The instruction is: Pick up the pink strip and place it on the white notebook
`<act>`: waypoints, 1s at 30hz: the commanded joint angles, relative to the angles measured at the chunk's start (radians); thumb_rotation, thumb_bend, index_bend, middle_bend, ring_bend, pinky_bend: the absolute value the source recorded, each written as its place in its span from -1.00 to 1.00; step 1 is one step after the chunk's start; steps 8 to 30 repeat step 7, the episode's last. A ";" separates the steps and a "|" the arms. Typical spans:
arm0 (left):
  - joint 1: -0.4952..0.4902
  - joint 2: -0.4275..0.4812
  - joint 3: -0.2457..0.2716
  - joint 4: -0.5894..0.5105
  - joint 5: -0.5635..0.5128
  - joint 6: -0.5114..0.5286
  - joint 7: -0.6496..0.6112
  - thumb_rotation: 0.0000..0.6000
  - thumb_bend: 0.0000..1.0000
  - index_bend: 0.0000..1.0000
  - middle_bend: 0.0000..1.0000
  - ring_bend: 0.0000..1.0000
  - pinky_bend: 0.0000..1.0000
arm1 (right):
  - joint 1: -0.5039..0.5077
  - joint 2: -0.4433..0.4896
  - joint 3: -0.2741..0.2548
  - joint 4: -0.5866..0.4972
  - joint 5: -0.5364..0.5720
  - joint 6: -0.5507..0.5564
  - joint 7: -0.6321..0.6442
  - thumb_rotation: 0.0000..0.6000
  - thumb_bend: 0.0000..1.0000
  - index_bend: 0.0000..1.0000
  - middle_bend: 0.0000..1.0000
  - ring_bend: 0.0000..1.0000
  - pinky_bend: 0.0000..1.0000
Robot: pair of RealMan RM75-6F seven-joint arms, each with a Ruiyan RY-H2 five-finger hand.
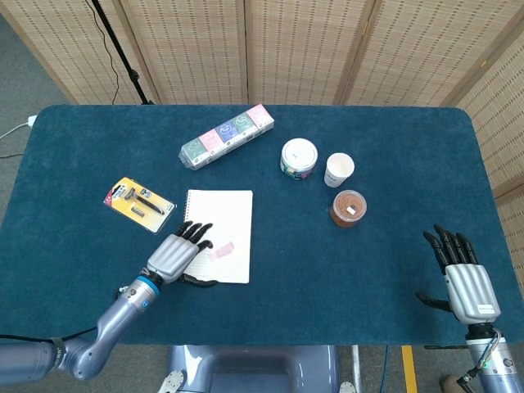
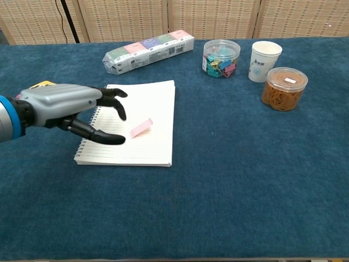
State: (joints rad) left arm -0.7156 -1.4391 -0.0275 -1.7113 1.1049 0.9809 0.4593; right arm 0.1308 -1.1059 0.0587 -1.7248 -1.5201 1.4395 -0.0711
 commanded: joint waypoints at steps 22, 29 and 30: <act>0.277 0.228 0.093 -0.015 0.258 0.384 -0.270 0.17 -1.00 -1.00 -1.00 -1.00 -1.00 | -0.013 -0.045 0.007 0.027 -0.066 0.081 -0.024 1.00 -1.00 -1.00 -1.00 -1.00 -1.00; 0.277 0.228 0.093 -0.015 0.258 0.384 -0.270 0.17 -1.00 -1.00 -1.00 -1.00 -1.00 | -0.013 -0.045 0.007 0.027 -0.066 0.081 -0.024 1.00 -1.00 -1.00 -1.00 -1.00 -1.00; 0.277 0.228 0.093 -0.015 0.258 0.384 -0.270 0.17 -1.00 -1.00 -1.00 -1.00 -1.00 | -0.013 -0.045 0.007 0.027 -0.066 0.081 -0.024 1.00 -1.00 -1.00 -1.00 -1.00 -1.00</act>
